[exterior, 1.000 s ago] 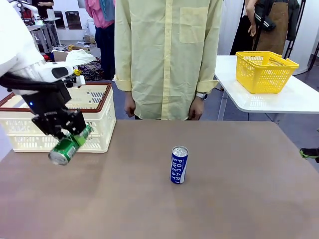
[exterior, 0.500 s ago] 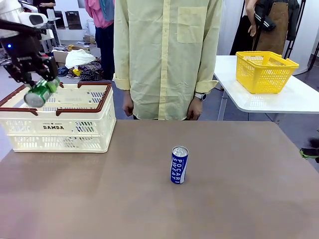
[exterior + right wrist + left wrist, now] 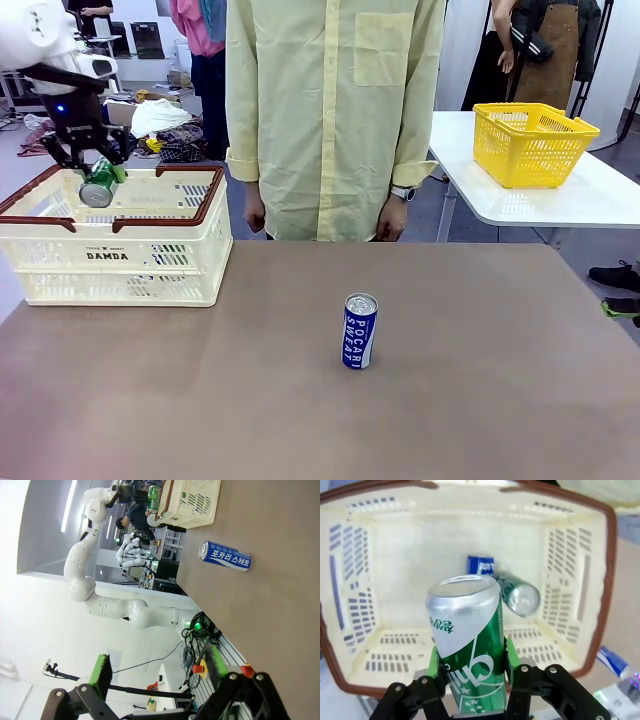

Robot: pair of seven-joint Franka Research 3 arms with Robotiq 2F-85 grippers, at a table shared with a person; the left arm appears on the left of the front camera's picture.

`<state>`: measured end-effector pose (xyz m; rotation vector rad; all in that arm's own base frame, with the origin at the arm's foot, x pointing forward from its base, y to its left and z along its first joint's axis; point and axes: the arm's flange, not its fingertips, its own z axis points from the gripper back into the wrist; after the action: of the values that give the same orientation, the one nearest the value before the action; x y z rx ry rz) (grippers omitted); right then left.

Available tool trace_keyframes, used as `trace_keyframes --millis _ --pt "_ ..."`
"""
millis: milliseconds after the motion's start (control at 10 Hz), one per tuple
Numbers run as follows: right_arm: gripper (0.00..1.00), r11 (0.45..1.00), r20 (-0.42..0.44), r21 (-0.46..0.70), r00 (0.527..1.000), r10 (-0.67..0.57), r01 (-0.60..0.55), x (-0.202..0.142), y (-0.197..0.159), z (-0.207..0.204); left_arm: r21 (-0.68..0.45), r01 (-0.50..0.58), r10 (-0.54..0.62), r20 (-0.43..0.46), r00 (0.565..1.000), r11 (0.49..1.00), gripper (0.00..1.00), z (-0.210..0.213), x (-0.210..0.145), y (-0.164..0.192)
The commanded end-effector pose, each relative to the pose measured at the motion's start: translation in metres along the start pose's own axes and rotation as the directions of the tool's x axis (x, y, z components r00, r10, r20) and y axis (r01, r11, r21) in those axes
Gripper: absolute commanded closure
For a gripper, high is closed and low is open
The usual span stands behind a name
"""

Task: Place the drinks into the Shopping basket.
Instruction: Pick up one drink and place it into the Shopping basket.

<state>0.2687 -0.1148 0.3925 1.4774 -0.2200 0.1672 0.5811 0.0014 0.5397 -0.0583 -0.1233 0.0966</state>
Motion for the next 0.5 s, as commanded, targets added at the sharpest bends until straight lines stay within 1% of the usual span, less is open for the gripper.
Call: trace_keyframes --millis 0,200,400 --pt "0.00 1.000 -0.005 0.006 1.000 -0.011 0.011 0.000 0.004 0.000 0.086 -0.052 0.048 0.048 0.998 0.995 1.00 -0.009 0.008 -0.002" --pt "0.00 1.000 -0.005 0.006 1.000 -0.011 0.011 0.000 0.004 0.000 0.103 0.001 -0.001 0.008 1.000 0.995 1.00 -0.028 0.018 0.002" --pt "0.00 1.000 -0.005 0.006 1.000 -0.011 0.011 0.000 0.004 0.000 0.121 0.074 -0.068 -0.057 0.996 0.990 1.00 -0.053 0.018 0.002"
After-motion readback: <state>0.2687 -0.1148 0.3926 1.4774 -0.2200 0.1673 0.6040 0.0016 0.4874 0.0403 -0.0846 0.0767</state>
